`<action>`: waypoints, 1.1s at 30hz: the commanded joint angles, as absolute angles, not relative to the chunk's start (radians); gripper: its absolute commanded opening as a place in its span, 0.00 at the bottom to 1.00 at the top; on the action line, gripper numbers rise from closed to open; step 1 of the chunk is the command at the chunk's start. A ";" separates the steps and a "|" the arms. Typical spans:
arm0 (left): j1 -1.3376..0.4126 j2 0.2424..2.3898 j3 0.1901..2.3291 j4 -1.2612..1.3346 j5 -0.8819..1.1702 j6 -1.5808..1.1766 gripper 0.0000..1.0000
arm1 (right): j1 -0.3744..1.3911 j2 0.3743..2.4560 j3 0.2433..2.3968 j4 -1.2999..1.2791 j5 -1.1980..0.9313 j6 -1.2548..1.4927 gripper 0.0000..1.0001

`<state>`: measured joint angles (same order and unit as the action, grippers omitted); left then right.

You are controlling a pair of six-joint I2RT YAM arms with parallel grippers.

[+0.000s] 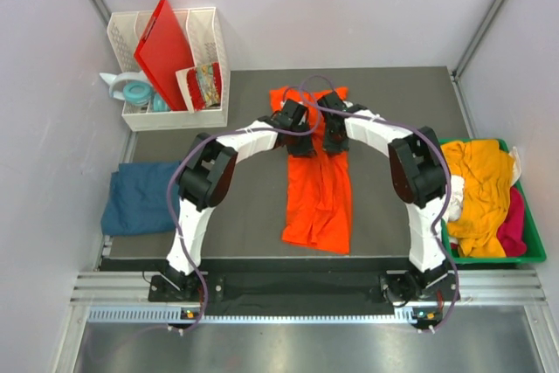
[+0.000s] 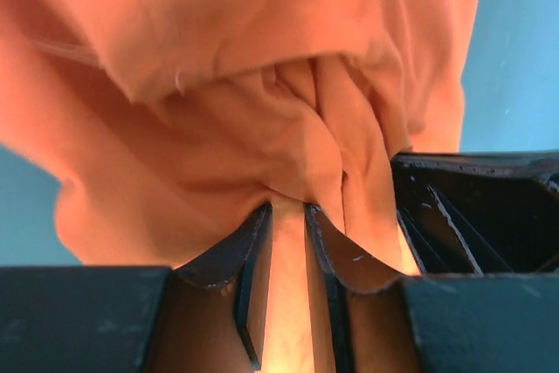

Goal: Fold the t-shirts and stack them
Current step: Grab the bottom of the folded rectangular tshirt with both arms

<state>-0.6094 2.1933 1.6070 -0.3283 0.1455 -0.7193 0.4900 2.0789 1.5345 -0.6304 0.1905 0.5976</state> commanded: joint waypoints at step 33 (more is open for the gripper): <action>-0.627 1.599 1.085 -0.178 0.028 -0.741 0.61 | 0.552 1.522 1.252 -0.511 0.304 0.617 0.47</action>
<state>-0.5308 1.7210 1.2476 -0.2386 0.0921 -0.7124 0.4854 1.6459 1.4387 -0.5350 0.2428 0.5674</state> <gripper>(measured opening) 0.604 0.474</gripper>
